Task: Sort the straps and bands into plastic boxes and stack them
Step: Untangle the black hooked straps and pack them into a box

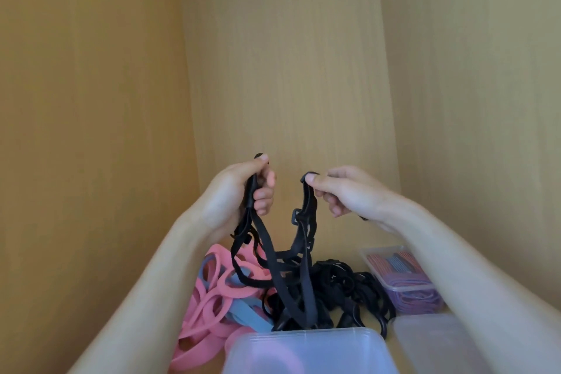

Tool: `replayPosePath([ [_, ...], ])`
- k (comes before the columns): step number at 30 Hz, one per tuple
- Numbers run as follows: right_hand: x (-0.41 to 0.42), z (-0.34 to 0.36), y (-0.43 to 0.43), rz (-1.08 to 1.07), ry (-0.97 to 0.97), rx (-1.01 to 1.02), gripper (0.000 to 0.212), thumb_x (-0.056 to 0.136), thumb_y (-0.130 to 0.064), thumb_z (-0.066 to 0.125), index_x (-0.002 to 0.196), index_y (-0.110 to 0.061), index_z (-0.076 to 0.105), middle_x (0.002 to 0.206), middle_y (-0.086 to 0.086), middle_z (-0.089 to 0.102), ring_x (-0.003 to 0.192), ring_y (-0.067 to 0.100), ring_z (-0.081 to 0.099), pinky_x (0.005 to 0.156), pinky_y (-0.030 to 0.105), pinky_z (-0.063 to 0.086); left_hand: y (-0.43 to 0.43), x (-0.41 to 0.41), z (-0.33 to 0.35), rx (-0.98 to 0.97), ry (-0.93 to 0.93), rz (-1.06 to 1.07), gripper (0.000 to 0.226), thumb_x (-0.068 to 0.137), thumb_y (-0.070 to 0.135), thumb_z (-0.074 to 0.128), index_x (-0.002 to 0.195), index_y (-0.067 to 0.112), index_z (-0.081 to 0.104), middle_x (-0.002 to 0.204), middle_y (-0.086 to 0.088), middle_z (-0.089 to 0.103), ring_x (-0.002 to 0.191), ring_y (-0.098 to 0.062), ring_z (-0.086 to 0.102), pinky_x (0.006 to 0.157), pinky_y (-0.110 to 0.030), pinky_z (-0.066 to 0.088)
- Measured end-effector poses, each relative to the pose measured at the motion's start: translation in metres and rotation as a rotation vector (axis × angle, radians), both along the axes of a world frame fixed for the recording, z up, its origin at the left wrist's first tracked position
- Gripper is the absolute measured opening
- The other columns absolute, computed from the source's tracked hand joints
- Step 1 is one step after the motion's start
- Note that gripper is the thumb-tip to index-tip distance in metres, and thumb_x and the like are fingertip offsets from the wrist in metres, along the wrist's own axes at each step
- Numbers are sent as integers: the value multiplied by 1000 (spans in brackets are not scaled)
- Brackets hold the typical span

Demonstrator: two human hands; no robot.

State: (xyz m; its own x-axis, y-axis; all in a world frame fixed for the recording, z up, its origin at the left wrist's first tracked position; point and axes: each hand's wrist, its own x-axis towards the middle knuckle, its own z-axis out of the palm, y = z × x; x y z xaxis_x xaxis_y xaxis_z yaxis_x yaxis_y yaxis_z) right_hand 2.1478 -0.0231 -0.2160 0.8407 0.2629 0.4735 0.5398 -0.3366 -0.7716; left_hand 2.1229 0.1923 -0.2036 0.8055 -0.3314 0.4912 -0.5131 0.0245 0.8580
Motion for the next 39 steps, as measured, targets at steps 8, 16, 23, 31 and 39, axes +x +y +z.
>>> replayPosePath([
  [8, 10, -15, 1, -89, -15, -135, 41, 102, -12, 49, 138, -32, 49, 112, 1, 59, 67, 12, 68, 75, 34, 62, 7, 14, 0, 189, -171, 122, 40, 98, 42, 41, 94, 30, 79, 88, 7, 53, 87, -15, 50, 78, -29, 41],
  [16, 14, -25, 6, 30, 39, 28, 55, 104, 0, 36, 98, -36, 78, 129, -14, 56, 102, 15, 64, 69, 26, 60, 4, 14, -7, 118, -136, 72, 35, 99, 43, 56, 115, 19, 75, 72, 1, 59, 63, -16, 51, 60, -26, 50],
  [23, 14, -26, 3, 172, 62, 110, 33, 100, -45, 54, 112, -21, 73, 101, -15, 67, 77, 6, 47, 63, 19, 37, -2, 12, -7, -46, -132, 19, 35, 95, 29, 58, 112, 2, 70, 100, -5, 75, 91, -20, 70, 84, -27, 58],
  [31, 10, -22, 23, -59, -142, 65, 25, 96, -18, 57, 76, -11, 69, 79, 5, 57, 77, 18, 55, 76, 34, 42, 3, 6, -2, 20, -54, -13, 44, 101, 38, 52, 112, 0, 72, 112, -11, 74, 110, -27, 71, 93, -38, 59],
  [39, 4, -11, 5, -313, -319, -194, 37, 102, -25, 37, 83, -2, 60, 98, -1, 48, 75, 27, 59, 73, 47, 53, -1, 4, -3, 337, -442, 704, 17, 92, 28, 65, 86, 15, 56, 77, 2, 54, 65, -13, 47, 60, -29, 37],
])
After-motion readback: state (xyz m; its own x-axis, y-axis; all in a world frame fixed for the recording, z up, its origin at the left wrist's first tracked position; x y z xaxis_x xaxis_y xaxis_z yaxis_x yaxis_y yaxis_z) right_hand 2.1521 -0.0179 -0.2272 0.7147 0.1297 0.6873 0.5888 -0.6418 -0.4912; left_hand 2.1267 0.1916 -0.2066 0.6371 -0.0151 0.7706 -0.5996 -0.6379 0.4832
